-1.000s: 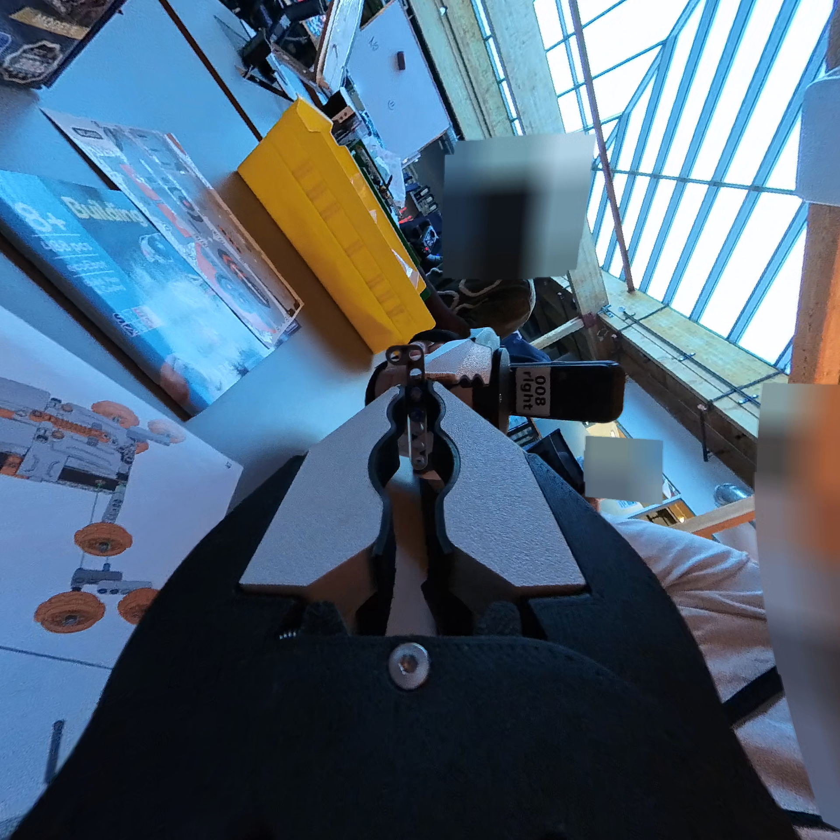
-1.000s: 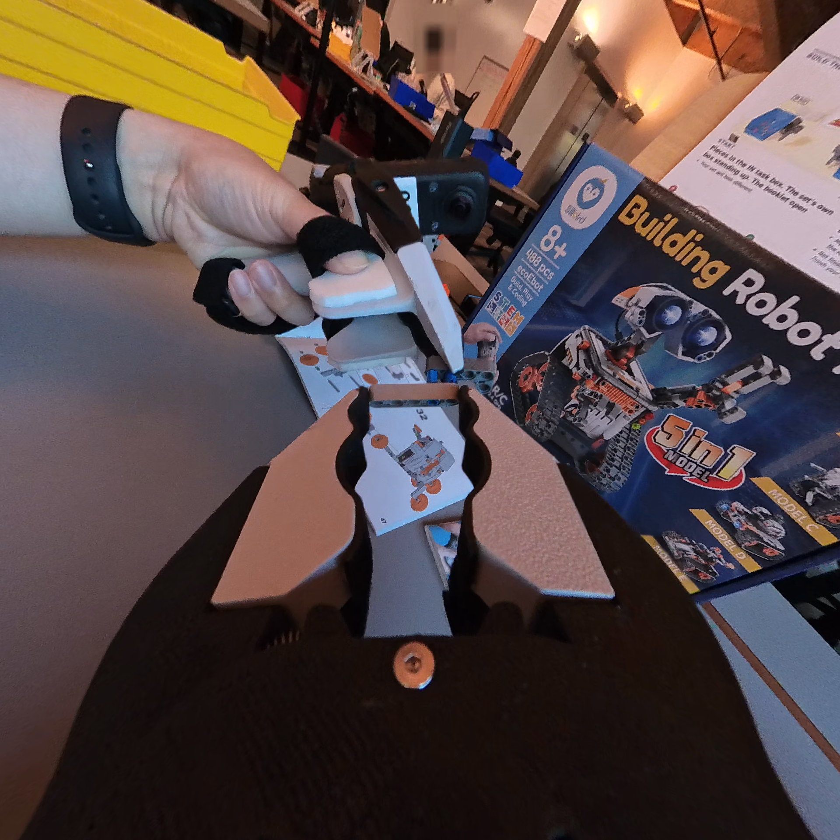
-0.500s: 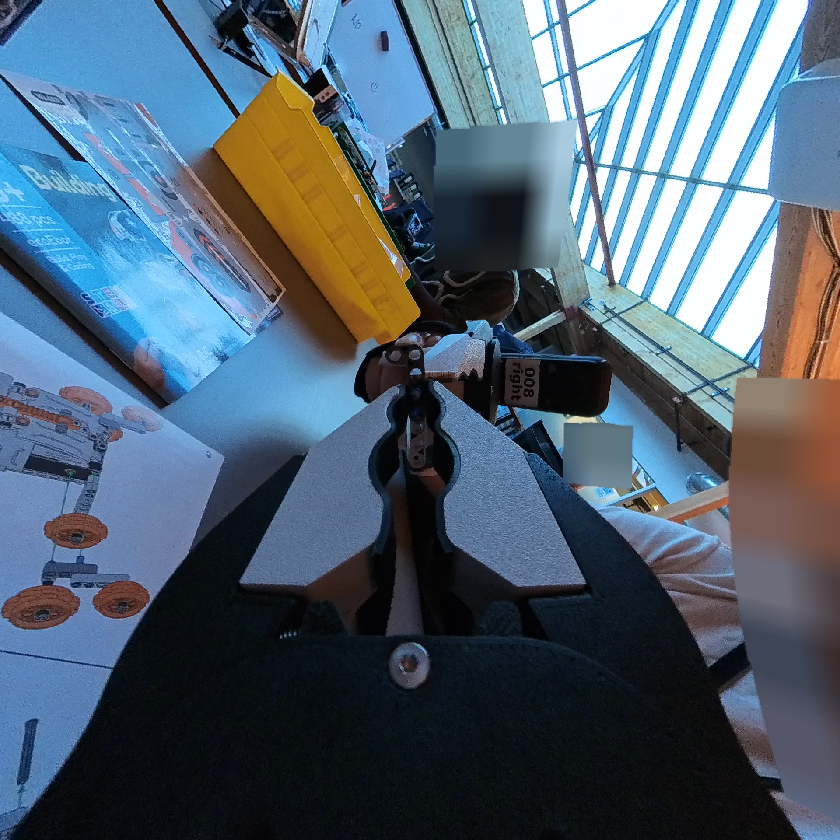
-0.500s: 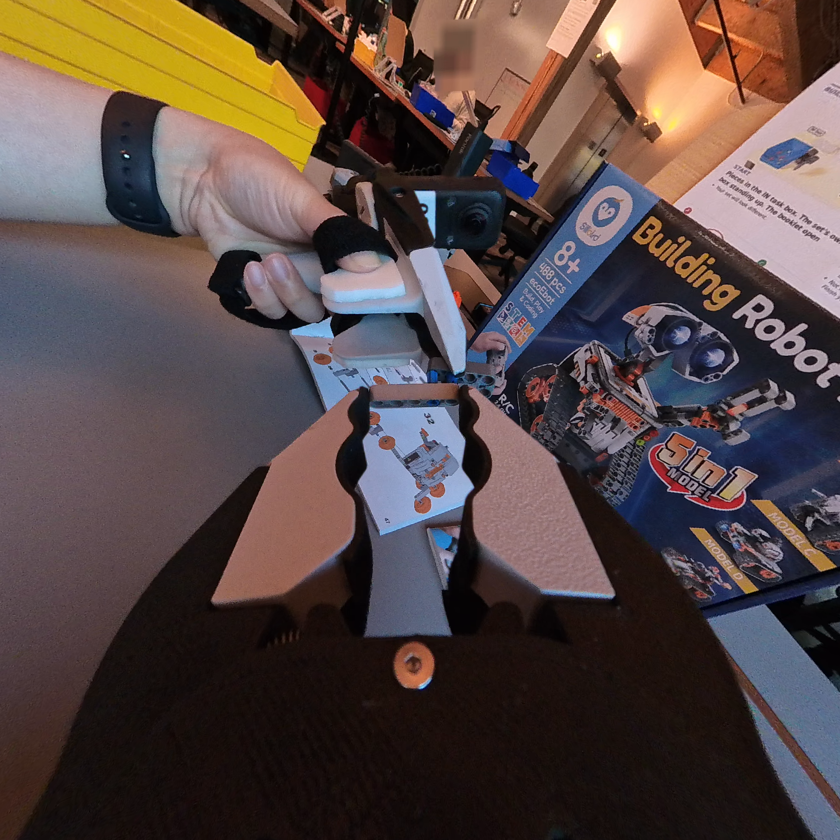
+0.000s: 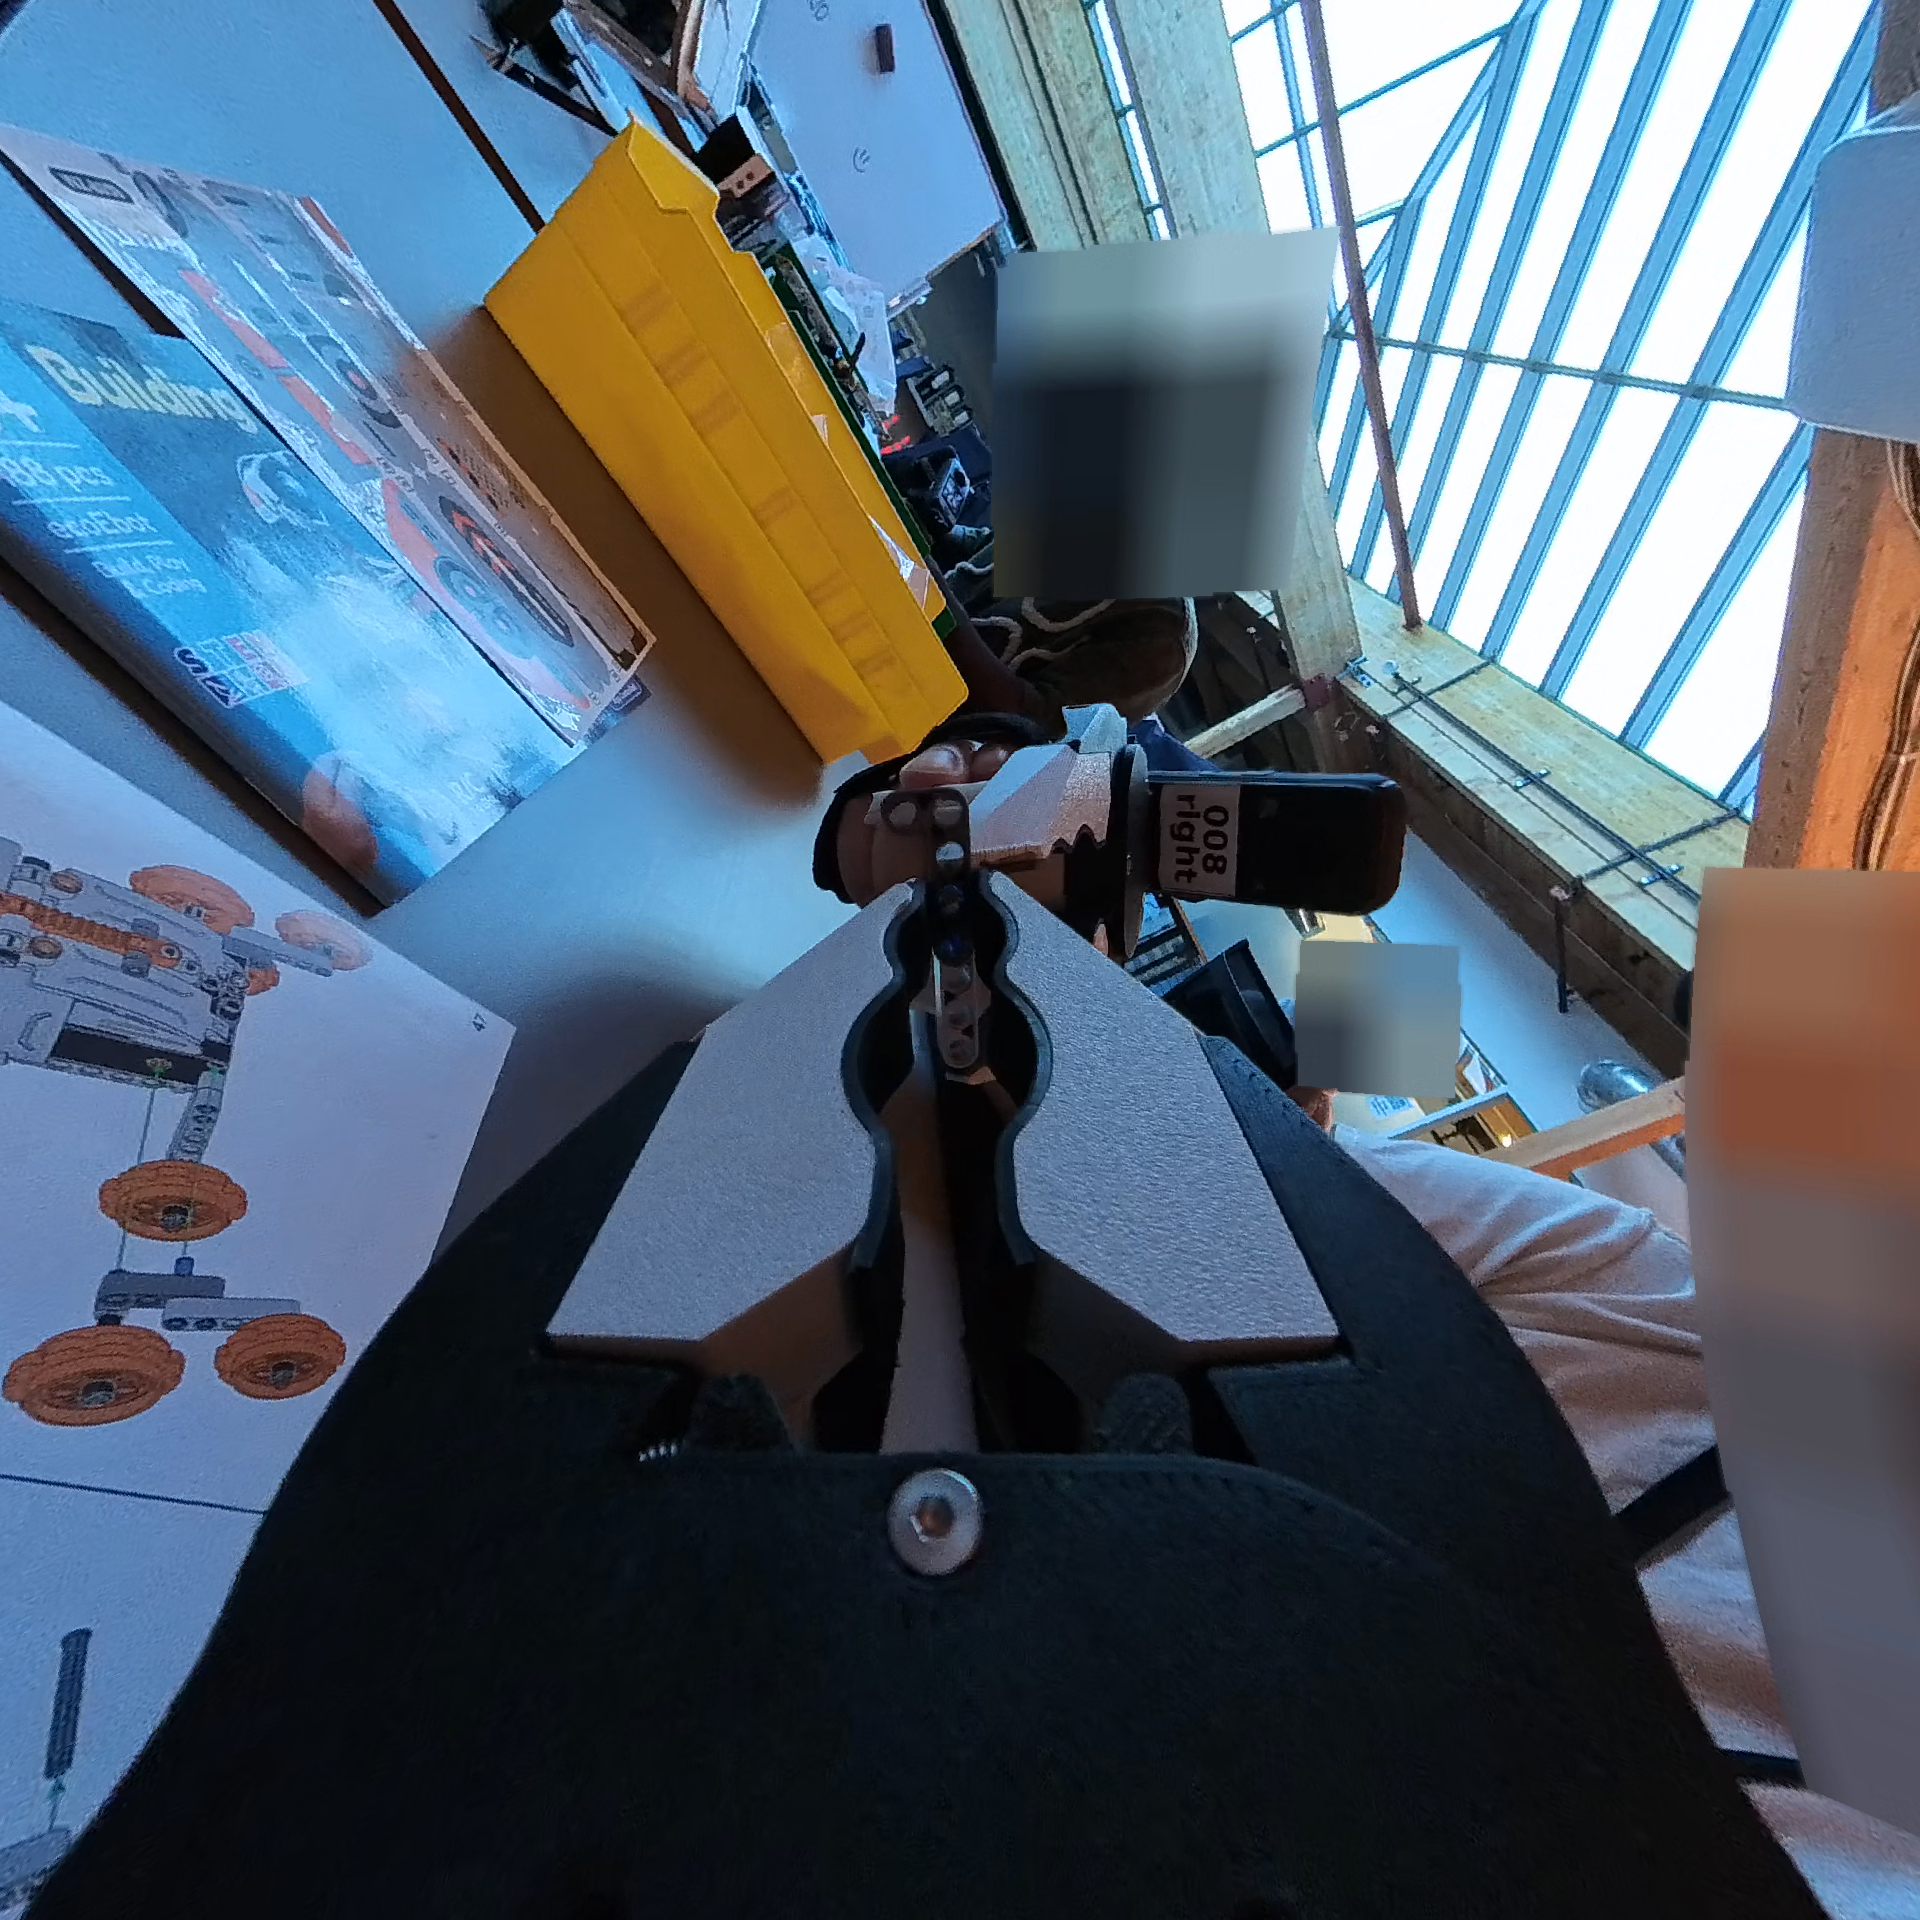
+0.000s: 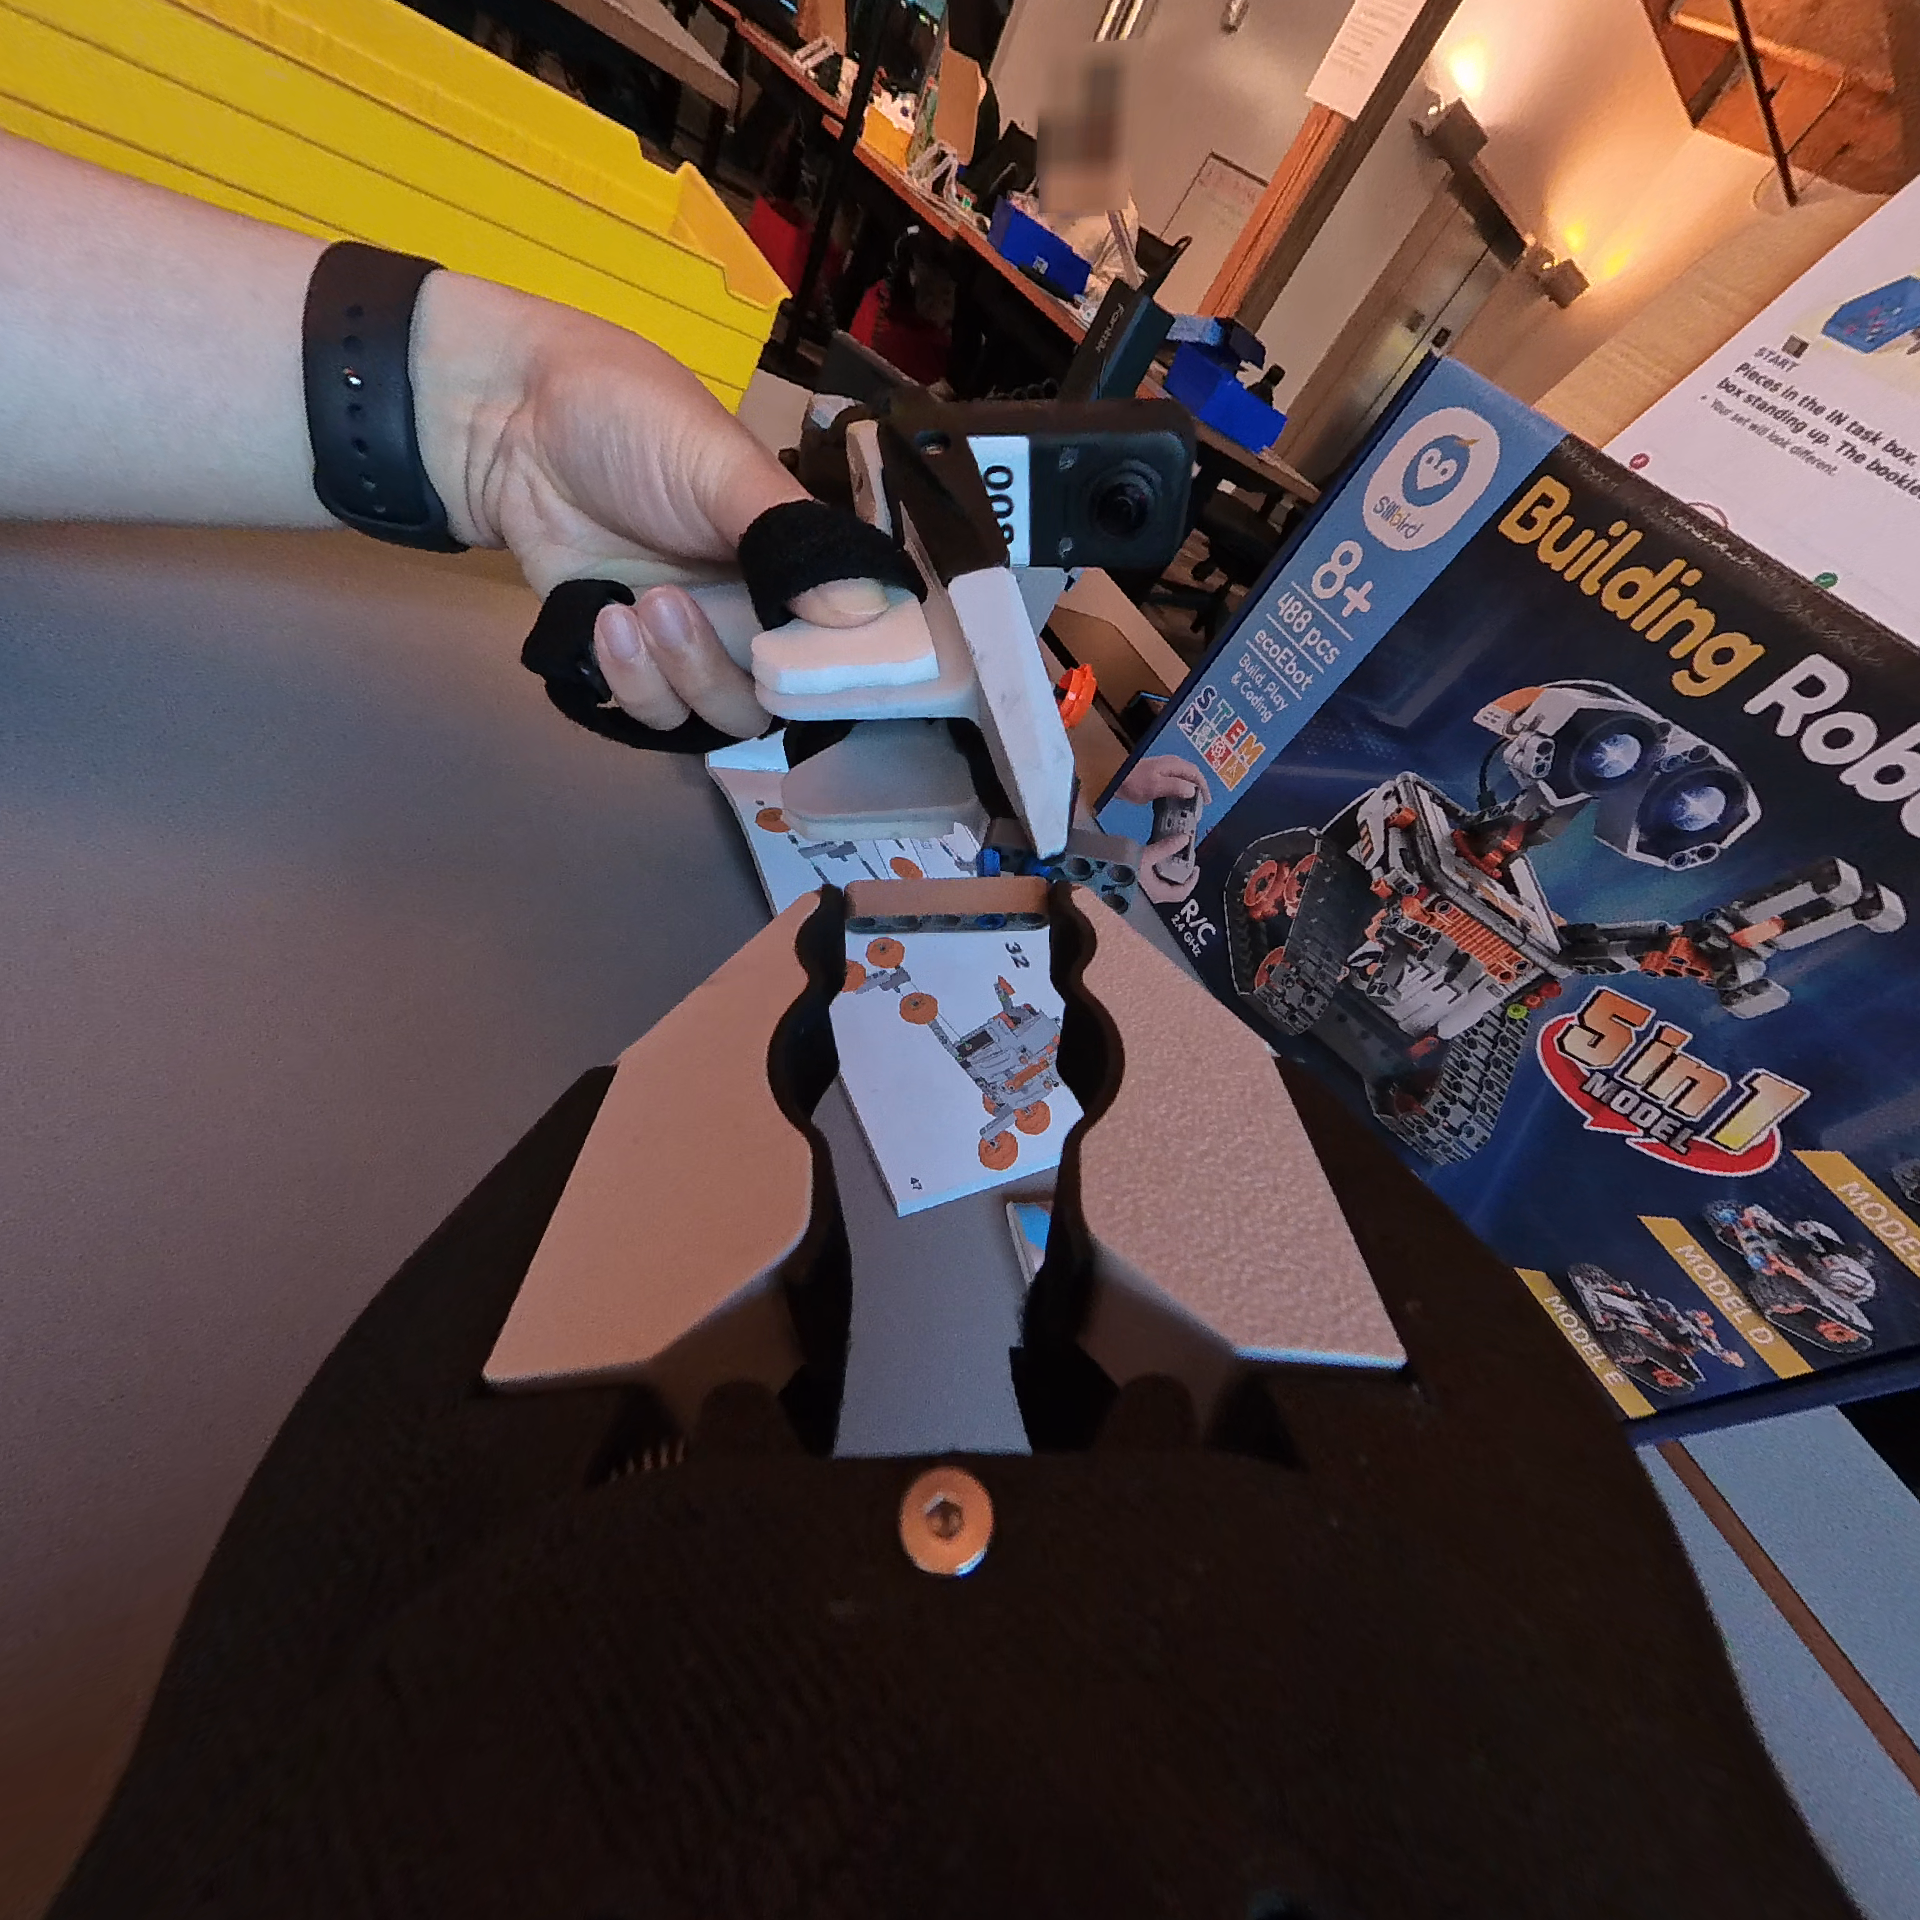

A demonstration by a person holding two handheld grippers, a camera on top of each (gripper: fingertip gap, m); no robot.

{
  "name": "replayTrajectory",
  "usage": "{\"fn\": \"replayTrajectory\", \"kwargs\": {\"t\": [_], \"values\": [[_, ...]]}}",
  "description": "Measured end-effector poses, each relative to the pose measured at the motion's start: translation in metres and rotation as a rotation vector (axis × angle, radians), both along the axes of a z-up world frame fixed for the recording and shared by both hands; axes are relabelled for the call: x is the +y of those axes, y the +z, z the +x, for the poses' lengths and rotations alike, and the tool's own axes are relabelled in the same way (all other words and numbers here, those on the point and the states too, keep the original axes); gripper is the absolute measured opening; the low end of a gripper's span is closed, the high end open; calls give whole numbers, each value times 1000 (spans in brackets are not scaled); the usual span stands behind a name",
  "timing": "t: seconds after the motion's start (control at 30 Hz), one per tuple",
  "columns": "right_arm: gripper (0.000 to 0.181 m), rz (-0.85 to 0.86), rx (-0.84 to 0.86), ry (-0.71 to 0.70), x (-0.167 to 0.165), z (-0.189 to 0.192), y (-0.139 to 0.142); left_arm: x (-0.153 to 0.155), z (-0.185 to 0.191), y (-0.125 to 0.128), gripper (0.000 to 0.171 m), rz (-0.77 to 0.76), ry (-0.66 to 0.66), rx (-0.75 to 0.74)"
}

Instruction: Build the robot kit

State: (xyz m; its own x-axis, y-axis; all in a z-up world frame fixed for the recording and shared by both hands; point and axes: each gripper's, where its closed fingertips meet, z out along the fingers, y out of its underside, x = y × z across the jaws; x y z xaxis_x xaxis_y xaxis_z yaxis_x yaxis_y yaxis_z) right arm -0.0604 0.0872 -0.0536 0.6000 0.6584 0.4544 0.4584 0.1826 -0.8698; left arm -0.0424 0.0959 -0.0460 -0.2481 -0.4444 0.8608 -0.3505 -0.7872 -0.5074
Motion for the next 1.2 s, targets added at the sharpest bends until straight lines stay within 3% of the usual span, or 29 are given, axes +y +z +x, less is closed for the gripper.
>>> {"fn": "replayTrajectory", "kwargs": {"t": [0.37, 0.77, 1.2], "values": [[38, 7, 50, -35, 4, 3, 6, 4, 4, 5, 5, 71, 54, -31], [38, 36, 48, -82, 10, 6, 7, 9, 7, 7, 5, 48, 89, -53], [38, -3, 99, -199, 27, 12, 1, 25, 14, 2, 4, 86, 212, -26]]}}
